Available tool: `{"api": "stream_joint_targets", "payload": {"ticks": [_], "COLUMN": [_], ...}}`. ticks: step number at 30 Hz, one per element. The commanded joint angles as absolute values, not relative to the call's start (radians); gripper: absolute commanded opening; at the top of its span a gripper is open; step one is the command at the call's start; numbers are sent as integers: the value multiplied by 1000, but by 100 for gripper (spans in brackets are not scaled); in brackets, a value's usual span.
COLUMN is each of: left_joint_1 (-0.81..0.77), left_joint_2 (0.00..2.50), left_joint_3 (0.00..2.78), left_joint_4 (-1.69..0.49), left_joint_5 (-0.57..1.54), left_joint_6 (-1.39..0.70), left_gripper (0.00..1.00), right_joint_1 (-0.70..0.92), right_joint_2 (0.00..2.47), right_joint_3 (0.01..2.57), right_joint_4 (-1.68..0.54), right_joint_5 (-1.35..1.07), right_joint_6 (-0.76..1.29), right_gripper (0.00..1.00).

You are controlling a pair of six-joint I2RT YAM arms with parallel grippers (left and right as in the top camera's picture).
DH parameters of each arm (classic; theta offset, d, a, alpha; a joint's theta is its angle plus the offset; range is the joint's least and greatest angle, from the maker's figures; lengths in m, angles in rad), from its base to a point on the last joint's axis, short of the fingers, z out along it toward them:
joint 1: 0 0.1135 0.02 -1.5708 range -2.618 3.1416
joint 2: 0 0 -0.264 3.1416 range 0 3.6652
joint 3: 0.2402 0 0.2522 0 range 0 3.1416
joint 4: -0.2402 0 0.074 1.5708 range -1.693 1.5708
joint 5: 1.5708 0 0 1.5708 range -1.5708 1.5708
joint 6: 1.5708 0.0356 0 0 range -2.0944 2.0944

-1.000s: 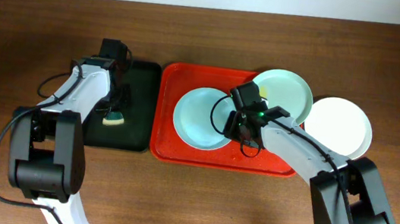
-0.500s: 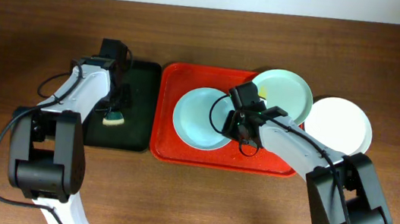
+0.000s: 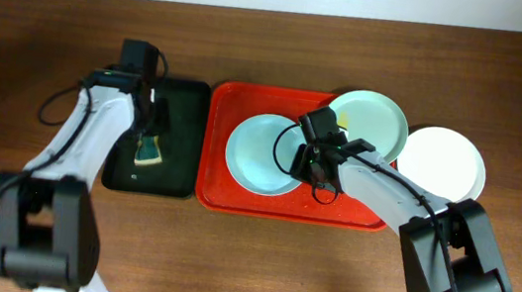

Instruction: Clean dirty plates on tray and stack at the side

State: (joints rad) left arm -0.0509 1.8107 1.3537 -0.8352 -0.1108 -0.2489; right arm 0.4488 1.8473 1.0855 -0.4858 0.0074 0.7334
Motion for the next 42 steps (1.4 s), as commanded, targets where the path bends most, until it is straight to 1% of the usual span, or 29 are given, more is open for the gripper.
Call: {"api": "stream_joint_targets", "payload": {"ticks": [1, 2, 5, 7, 8, 9, 12, 13, 14, 15, 17, 18, 22, 23, 24, 29, 32, 39, 42], "left_joint_1": [-39, -25, 29, 83, 105, 124, 158, 159, 158, 158, 158, 158, 158, 158, 158, 158, 158, 158, 158], "left_joint_2": [1691, 1658, 1608, 1602, 1604, 1604, 1604, 1604, 1604, 1604, 1604, 1604, 1604, 1604, 1604, 1604, 1604, 1604, 1604], "left_joint_3": [1366, 1366, 1366, 1365, 1362, 1358, 1354, 1354, 1354, 1354, 1354, 1354, 1354, 1354, 1354, 1354, 1354, 1354, 1354], "left_joint_4": [-843, -851, -872, -876, -876, -876, -876, -876, -876, -876, -876, -876, -876, -876, -876, -876, -876, -876, -876], "left_joint_5": [-97, -97, -98, -98, -97, -97, -76, -74, -74, -75, -75, -75, -75, -75, -75, -75, -75, -75, -75], "left_joint_6": [-251, -276, -323, -351, -364, -383, -419, -419, -419, -419, -419, -419, -419, -419, -419, -419, -419, -419, -419], "left_gripper": [56, 64, 64, 69, 75, 76, 79, 82, 94, 100, 99, 99, 99, 99, 99, 99, 99, 99, 100], "right_joint_1": [459, 459, 459, 459, 459, 459, 459, 459, 459, 459, 459, 459, 459, 459, 459, 427, 378, 368, 381], "right_joint_2": [1860, 1860, 1860, 1860, 1860, 1860, 1860, 1860, 1860, 1860, 1860, 1860, 1860, 1860, 1860, 1831, 1776, 1711, 1711], "right_joint_3": [1076, 1076, 1076, 1076, 1076, 1076, 1076, 1076, 1076, 1076, 1076, 1076, 1076, 1076, 1076, 1101, 1144, 1308, 1382], "right_joint_4": [-487, -487, -487, -487, -487, -487, -484, -482, -482, -482, -483, -484, -483, -483, -482, -483, -488, -687, -752], "right_joint_5": [12, 12, 12, 12, 12, 12, 12, 12, 12, 12, 12, 12, 12, 12, 12, -183, -336, -355, -320], "right_joint_6": [734, 735, 734, 734, 734, 734, 735, 735, 735, 735, 734, 734, 734, 735, 735, 734, 735, 741, 742], "right_gripper": [14, 15, 16, 16, 16, 15, 4, 4, 4, 4, 5, 9, 16, 16, 4, 4, 4, 4, 4]}}
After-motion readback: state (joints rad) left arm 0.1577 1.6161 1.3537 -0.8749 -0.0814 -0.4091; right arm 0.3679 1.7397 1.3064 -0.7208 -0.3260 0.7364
